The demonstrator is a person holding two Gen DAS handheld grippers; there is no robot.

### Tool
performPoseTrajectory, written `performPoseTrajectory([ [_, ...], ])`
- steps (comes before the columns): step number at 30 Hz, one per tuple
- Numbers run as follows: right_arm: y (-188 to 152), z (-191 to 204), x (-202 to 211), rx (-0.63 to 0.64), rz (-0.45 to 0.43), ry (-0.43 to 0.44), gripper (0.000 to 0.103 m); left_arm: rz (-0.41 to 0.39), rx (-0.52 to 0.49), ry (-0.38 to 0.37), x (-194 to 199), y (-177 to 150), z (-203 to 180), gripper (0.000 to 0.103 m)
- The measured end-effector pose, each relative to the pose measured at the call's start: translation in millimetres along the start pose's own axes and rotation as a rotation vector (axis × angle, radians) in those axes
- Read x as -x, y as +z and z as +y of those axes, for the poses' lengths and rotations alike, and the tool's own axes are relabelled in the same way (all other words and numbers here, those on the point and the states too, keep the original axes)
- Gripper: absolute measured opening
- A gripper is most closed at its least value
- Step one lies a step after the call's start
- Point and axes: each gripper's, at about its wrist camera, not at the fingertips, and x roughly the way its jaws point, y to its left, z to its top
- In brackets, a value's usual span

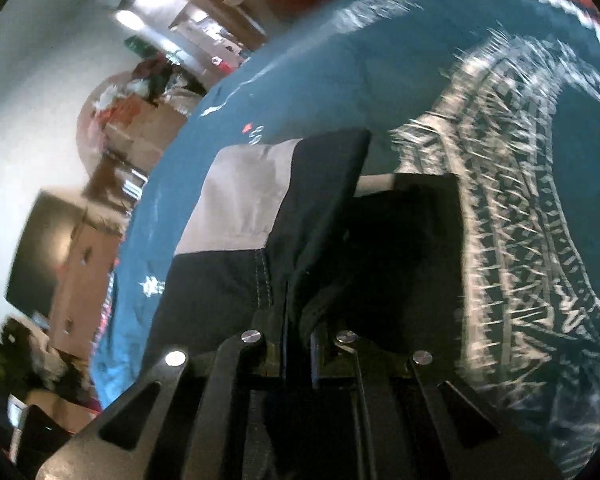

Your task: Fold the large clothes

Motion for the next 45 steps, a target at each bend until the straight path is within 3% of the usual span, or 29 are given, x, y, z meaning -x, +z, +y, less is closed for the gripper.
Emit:
performPoseTrajectory([
  [4,3,-34,-4,-0.025,0.046,-0.038,0.009,0.081,0.016,-0.012,-33,-9,-2,0.026],
  [8,-1,-64,-16,-0.084,0.096,-0.015,0.012,0.142,0.028,-0.002,-50,-21,8,0.031],
  [11,-4,-72,-11,-0.125,0.098,0.016,0.021,0.150,0.017,-0.018,-20,-20,5,0.031],
  [15,-21,-78,11,-0.137,0.128,0.040,0.037,0.030,-0.068,-0.015,76,-35,-1,0.042],
  [18,-39,-72,33,-0.111,0.131,0.020,0.049,-0.048,-0.091,0.062,135,-57,6,0.055],
  [21,-71,-62,60,-0.067,0.123,-0.017,0.059,-0.059,-0.069,0.168,168,-81,29,0.056],
  [26,-105,-38,86,-0.035,0.105,-0.015,0.060,0.007,0.010,0.246,155,-98,64,0.056],
  [32,-123,-23,77,-0.046,0.103,-0.061,0.063,0.019,0.029,0.256,115,-84,75,0.056],
  [33,-126,-20,76,-0.060,0.092,-0.059,0.059,0.033,0.022,0.277,106,-83,77,0.057],
  [34,-126,-17,76,-0.059,0.076,-0.073,0.033,0.049,0.019,0.294,97,-82,81,0.058],
  [35,-128,-16,79,-0.061,0.046,-0.102,0.017,0.070,0.022,0.300,90,-81,86,0.058],
  [36,-132,-19,83,-0.084,0.013,-0.107,0.013,0.071,0.020,0.296,93,-83,87,0.050],
  [37,-136,-21,88,-0.104,-0.010,-0.101,0.008,0.070,-0.011,0.302,99,-81,82,0.034],
  [39,-146,-28,104,-0.139,-0.052,-0.066,0.005,0.036,-0.125,0.367,122,-79,63,0.022],
  [41,-156,-35,109,-0.169,-0.052,-0.032,0.005,0.052,-0.144,0.351,129,-84,62,0.020],
  [43,-166,-51,100,-0.219,-0.032,-0.046,0.004,0.170,-0.176,0.326,102,-101,71,0.020],
  [45,-170,-67,90,-0.255,-0.018,-0.041,0.004,0.194,-0.232,0.340,93,-110,67,0.021],
])
